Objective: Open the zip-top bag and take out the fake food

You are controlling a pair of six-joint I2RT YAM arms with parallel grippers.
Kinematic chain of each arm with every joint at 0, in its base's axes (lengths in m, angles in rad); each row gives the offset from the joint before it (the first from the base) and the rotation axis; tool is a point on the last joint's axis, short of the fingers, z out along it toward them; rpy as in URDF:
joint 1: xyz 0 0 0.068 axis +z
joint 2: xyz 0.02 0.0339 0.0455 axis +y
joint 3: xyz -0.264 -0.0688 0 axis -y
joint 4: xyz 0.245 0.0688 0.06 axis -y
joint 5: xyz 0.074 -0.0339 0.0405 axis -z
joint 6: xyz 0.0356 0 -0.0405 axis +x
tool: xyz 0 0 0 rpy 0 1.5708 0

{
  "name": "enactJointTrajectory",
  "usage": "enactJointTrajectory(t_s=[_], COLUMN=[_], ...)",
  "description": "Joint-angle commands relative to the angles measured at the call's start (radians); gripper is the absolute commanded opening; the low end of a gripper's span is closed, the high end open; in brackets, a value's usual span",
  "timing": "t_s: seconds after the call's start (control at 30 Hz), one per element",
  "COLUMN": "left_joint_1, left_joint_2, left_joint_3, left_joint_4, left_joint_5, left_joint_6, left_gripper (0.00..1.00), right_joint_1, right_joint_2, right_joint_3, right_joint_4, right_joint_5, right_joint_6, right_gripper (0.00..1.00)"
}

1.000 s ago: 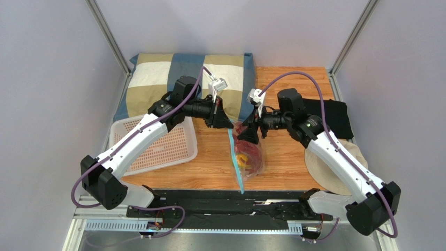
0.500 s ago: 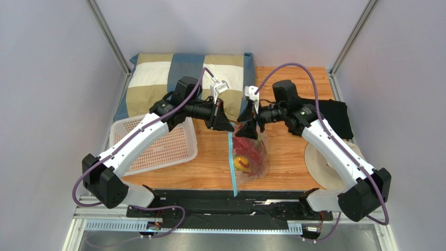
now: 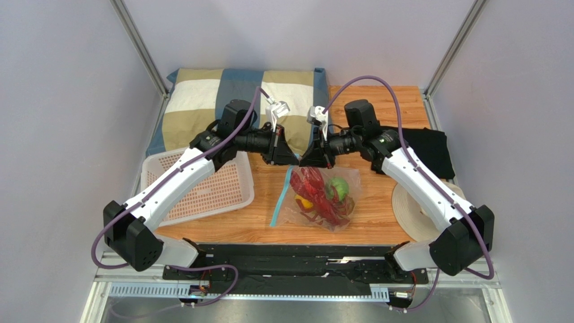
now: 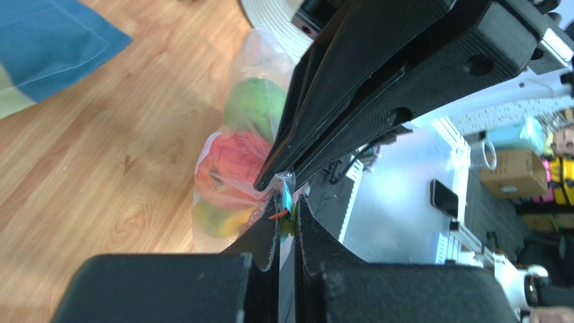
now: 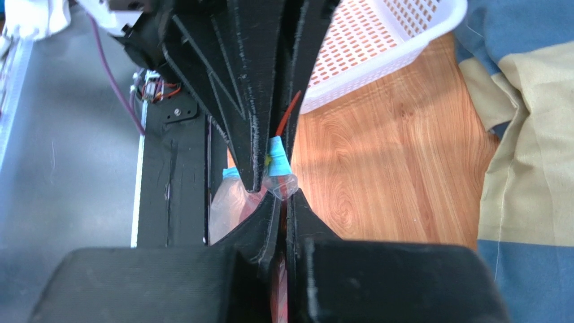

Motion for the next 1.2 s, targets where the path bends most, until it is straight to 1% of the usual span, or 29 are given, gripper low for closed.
enactJointTrajectory(t_s=[0.0,0.07,0.1,0.17,0.2,0.27,0.4,0.47,0.53,0.57,0.63,0.73,0.8,0.87,0.93,0.97,1.0,1.03,1.07,1.1,1.13,1.17], left_joint_1=[-0.014,-0.012,-0.012,-0.014,-0.014,-0.014,-0.014,-0.012,-0.012,-0.014,-0.012,-0.012,-0.014,-0.014,-0.014,-0.014,-0.012,-0.014,-0.012,-0.014,-0.012,-0.014], left_joint_2=[-0.082,-0.097,-0.100,-0.106,-0.111,-0.123,-0.166,-0.174,-0.168,-0.162,-0.168,-0.186,-0.194,-0.200,-0.202,-0.202,-0.197,-0.197,-0.194,-0.191,-0.186,-0.174], left_joint_3=[-0.090,-0.122,-0.124,-0.133,-0.142,-0.182,-0.283,-0.325,-0.327,-0.324,-0.334,-0.363,-0.368,-0.356,-0.319,-0.302,-0.287,-0.261,-0.250,-0.239,-0.216,-0.205], left_joint_4=[0.105,0.121,0.107,0.092,0.089,0.093,0.168,0.196,0.210,0.210,0.225,0.224,0.213,0.201,0.176,0.144,0.132,0.127,0.116,0.113,0.106,0.086], left_joint_5=[-0.033,-0.048,-0.058,-0.081,-0.081,-0.088,-0.079,-0.073,-0.073,-0.061,-0.056,-0.076,-0.088,-0.101,-0.137,-0.147,-0.153,-0.136,-0.127,-0.112,-0.066,-0.043], left_joint_6=[-0.098,-0.095,-0.089,-0.086,-0.087,-0.092,-0.138,-0.147,-0.155,-0.155,-0.162,-0.158,-0.150,-0.138,-0.121,-0.097,-0.083,-0.070,-0.049,-0.038,-0.028,-0.005], left_gripper=[0.00,0.00,0.00,0.00,0.00,0.00,0.00,0.00,0.00,0.00,0.00,0.00,0.00,0.00,0.00,0.00,0.00,0.00,0.00,0.00,0.00,0.00], right_joint_1=[-0.016,-0.024,-0.025,-0.036,-0.039,-0.048,-0.094,-0.098,-0.096,-0.096,-0.099,-0.114,-0.113,-0.111,-0.104,-0.098,-0.085,-0.081,-0.078,-0.069,-0.062,-0.058], right_joint_2=[-0.003,-0.008,-0.011,-0.022,-0.029,-0.035,-0.026,-0.011,-0.009,-0.009,-0.009,-0.012,-0.034,-0.037,-0.058,-0.074,-0.084,-0.097,-0.098,-0.097,-0.089,-0.085], right_joint_3=[-0.042,-0.094,-0.109,-0.151,-0.166,-0.174,-0.186,-0.188,-0.208,-0.214,-0.222,-0.231,-0.252,-0.260,-0.271,-0.300,-0.310,-0.314,-0.288,-0.272,-0.251,-0.233], right_joint_4=[0.235,0.278,0.325,0.367,0.420,0.445,0.511,0.545,0.559,0.600,0.600,0.622,0.640,0.615,0.578,0.573,0.573,0.529,0.439,0.383,0.331,0.245], right_joint_5=[0.096,0.083,0.100,0.096,0.105,0.151,0.171,0.186,0.194,0.209,0.247,0.258,0.251,0.177,0.145,0.073,0.042,0.010,-0.036,-0.039,-0.024,0.008], right_joint_6=[0.142,0.190,0.212,0.270,0.294,0.339,0.429,0.477,0.508,0.515,0.540,0.589,0.582,0.554,0.476,0.438,0.408,0.340,0.292,0.255,0.211,0.146], right_gripper=[0.00,0.00,0.00,0.00,0.00,0.00,0.00,0.00,0.00,0.00,0.00,0.00,0.00,0.00,0.00,0.00,0.00,0.00,0.01,0.23,0.38,0.43])
